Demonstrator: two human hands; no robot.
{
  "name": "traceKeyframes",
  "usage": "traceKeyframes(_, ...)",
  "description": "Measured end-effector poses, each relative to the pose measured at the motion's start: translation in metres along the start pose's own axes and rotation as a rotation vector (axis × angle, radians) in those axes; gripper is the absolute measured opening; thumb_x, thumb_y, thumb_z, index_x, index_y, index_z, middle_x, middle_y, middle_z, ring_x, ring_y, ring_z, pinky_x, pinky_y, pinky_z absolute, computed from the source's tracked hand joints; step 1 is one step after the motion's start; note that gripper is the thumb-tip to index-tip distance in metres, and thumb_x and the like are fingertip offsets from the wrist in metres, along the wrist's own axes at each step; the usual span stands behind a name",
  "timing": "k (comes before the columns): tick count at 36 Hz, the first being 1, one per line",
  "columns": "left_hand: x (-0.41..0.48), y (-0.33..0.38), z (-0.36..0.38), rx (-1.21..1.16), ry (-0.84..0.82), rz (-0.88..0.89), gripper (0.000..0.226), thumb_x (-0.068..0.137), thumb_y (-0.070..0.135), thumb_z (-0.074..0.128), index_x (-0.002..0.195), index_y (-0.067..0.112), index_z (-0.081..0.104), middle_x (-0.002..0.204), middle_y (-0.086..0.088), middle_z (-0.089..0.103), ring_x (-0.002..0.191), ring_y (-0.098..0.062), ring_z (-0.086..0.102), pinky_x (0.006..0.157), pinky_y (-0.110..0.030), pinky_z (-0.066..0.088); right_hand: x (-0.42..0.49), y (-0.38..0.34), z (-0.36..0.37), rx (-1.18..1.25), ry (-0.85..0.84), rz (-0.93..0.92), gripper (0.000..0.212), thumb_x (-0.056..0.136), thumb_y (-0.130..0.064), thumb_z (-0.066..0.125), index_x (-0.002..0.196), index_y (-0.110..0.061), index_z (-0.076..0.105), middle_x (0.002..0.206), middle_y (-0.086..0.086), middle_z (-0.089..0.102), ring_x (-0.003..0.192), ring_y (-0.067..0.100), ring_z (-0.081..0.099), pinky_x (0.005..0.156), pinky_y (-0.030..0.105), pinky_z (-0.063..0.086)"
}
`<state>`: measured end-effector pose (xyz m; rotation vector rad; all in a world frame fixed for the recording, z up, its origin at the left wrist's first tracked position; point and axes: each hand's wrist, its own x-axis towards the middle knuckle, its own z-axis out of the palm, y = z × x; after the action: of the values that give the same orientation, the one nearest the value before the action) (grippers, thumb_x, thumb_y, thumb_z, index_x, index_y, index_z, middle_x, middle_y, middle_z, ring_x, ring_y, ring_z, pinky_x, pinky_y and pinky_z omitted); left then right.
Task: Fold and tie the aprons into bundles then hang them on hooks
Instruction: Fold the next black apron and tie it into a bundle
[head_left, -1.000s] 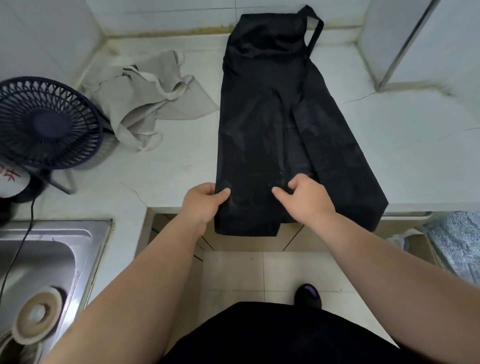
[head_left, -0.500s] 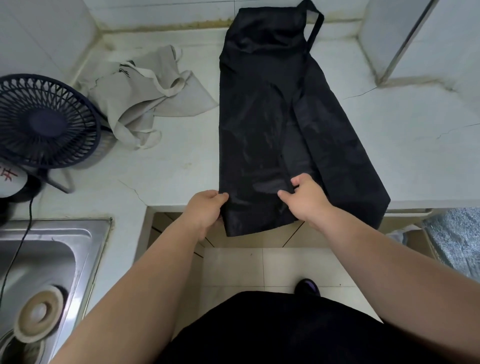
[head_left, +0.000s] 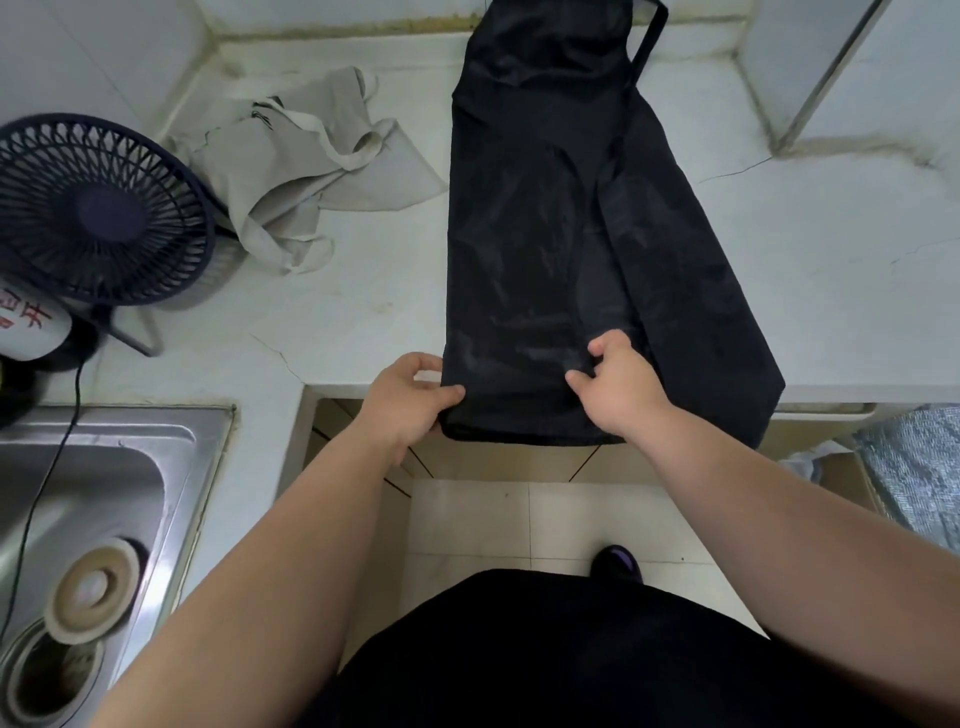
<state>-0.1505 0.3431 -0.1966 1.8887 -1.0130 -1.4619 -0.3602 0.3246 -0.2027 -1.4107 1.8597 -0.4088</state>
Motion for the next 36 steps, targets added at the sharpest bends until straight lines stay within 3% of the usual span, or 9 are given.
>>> traceKeyframes(4,-0.001,-0.001,-0.004,0.345,0.1,0.057,0.036,0.082,0.022,0.073,0.109,0.015,0.05,0.105,-0.002,0.068,0.091,-0.02,0.065,0.077,-0.033,0.053,-0.004,0.002,-0.004,-0.169,-0.011,-0.011,0.046,0.095,-0.027,0.056,0.133,-0.012,0.037,0.124,0.009,0.053,0.109,0.027,0.053,0.079,0.031,0.041)
traceKeyframes(10,-0.011,0.008,0.005,0.739,0.276,0.288,0.059,0.087,0.034,0.065,0.137,0.018,0.037,0.136,-0.009,0.038,0.122,-0.026,0.043,0.091,-0.035,0.043,-0.001,0.004,-0.007,-0.062,-0.015,-0.03,0.042,0.095,-0.024,0.056,0.132,-0.012,0.041,0.119,0.008,0.056,0.103,0.024,0.056,0.081,0.026,0.04)
traceKeyframes(14,-0.007,0.014,0.016,0.949,0.112,0.448,0.055,0.097,0.034,0.049,0.148,0.027,0.029,0.156,-0.003,0.022,0.141,-0.025,0.024,0.111,-0.041,0.03,0.003,0.003,-0.02,-0.055,0.049,-0.083,0.025,0.097,-0.022,0.048,0.119,-0.013,0.056,0.114,0.009,0.063,0.1,0.022,0.057,0.081,0.024,0.04)
traceKeyframes(18,0.002,0.024,0.025,1.164,-0.034,0.364,0.045,0.099,0.036,0.042,0.144,0.031,0.038,0.151,0.003,0.033,0.136,-0.022,0.033,0.105,-0.044,0.033,0.005,-0.006,-0.049,-0.021,0.265,-0.109,0.027,0.097,-0.017,0.045,0.119,-0.011,0.06,0.119,0.005,0.061,0.103,0.02,0.055,0.08,0.018,0.035)
traceKeyframes(22,0.011,0.044,0.033,1.129,-0.001,0.305,0.034,0.098,0.04,0.042,0.128,0.031,0.056,0.129,0.0,0.053,0.116,-0.025,0.049,0.093,-0.04,0.038,0.018,-0.021,-0.092,0.09,0.475,-0.168,0.023,0.095,-0.018,0.046,0.108,-0.014,0.065,0.103,0.004,0.064,0.103,0.024,0.057,0.08,0.018,0.033)
traceKeyframes(25,0.021,0.058,0.038,1.042,-0.003,0.316,0.035,0.096,0.041,0.047,0.127,0.029,0.057,0.129,-0.001,0.054,0.116,-0.026,0.051,0.098,-0.044,0.042,0.031,-0.033,-0.114,0.148,0.26,-0.236,0.034,0.092,-0.028,0.05,0.068,-0.004,0.055,0.064,0.003,0.051,0.067,0.021,0.05,0.067,0.034,0.045)
traceKeyframes(28,0.034,0.079,0.045,0.953,-0.002,0.327,0.036,0.096,0.039,0.05,0.128,0.026,0.057,0.13,-0.003,0.055,0.116,-0.026,0.053,0.1,-0.044,0.044,0.045,-0.039,-0.127,0.087,-0.036,-0.159,0.038,0.093,-0.04,0.048,0.068,-0.011,0.044,0.06,0.003,0.045,0.06,0.019,0.047,0.067,0.034,0.05)
traceKeyframes(34,0.062,0.121,0.068,0.752,0.046,0.357,0.031,0.095,0.03,0.054,0.123,0.02,0.062,0.123,0.001,0.063,0.114,-0.019,0.057,0.094,-0.023,0.041,0.11,-0.033,-0.144,-0.13,0.097,-0.258,0.043,0.093,-0.019,0.044,0.053,-0.019,0.029,0.053,-0.001,0.033,0.054,0.019,0.035,0.054,0.029,0.031)
traceKeyframes(36,0.072,0.136,0.078,0.682,0.036,0.35,0.03,0.096,0.029,0.054,0.123,0.019,0.062,0.122,0.002,0.064,0.113,-0.015,0.057,0.089,-0.018,0.037,0.135,-0.032,-0.15,-0.137,0.078,-0.248,0.033,0.091,-0.017,0.046,0.06,-0.023,0.038,0.065,-0.005,0.042,0.063,0.016,0.04,0.066,0.026,0.033)
